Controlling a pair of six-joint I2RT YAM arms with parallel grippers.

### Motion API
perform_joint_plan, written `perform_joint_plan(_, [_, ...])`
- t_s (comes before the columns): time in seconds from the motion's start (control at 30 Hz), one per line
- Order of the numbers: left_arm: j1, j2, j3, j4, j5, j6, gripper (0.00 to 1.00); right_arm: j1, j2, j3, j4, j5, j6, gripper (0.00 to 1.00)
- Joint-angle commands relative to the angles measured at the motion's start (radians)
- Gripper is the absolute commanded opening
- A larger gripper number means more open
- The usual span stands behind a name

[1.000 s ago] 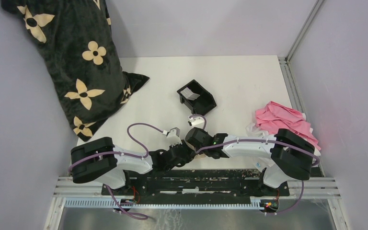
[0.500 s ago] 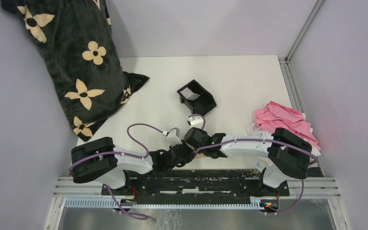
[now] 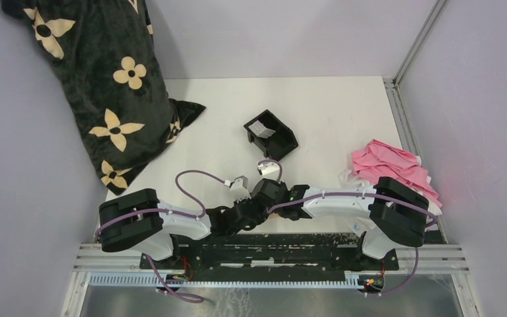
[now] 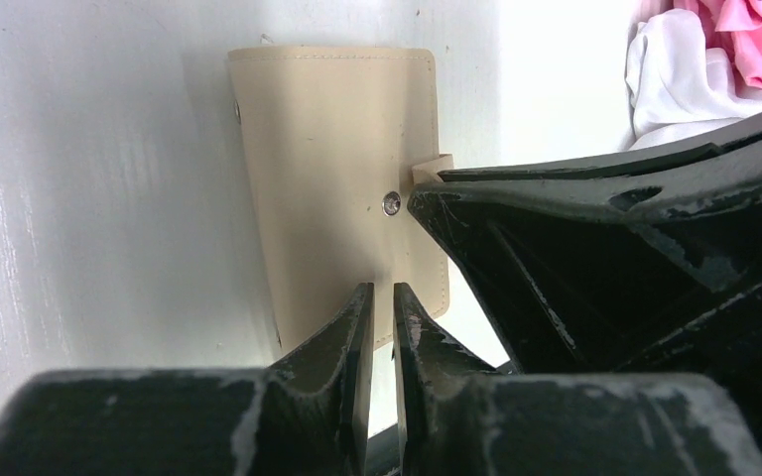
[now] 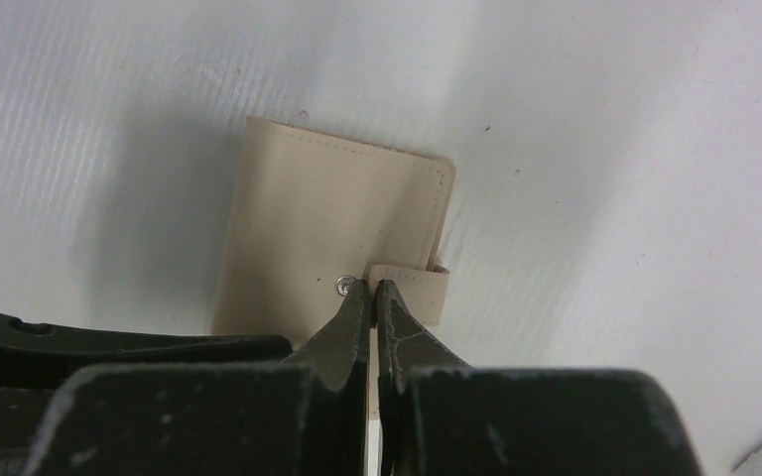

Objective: Put the credit cards into the card holder
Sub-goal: Close the card holder at the center of the board.

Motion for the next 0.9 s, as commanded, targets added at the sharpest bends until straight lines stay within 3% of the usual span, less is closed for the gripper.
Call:
perform_joint_plan(0.0, [-0.015, 0.031, 0.000, -0.060, 0.002, -0.017, 0.20, 0.018, 0.016, 0.049, -0.033, 0.046, -0.007, 0.03])
perform_joint_plan(0.23, [-0.016, 0.029, -0.001, -0.059, 0.001, -0.019, 0.21, 0.036, 0.059, 0.081, -0.030, 0.031, -0.006, 0.07])
perform_joint_plan(0.57, [-0.018, 0.031, -0.001, -0.059, 0.001, -0.019, 0.21, 0.046, 0.061, 0.092, -0.034, 0.031, 0.003, 0.31])
perform_joint_plan(0.87, [-0.019, 0.042, -0.001, -0.051, 0.004, -0.021, 0.20, 0.051, 0.049, 0.095, -0.038, 0.034, 0.005, 0.33])
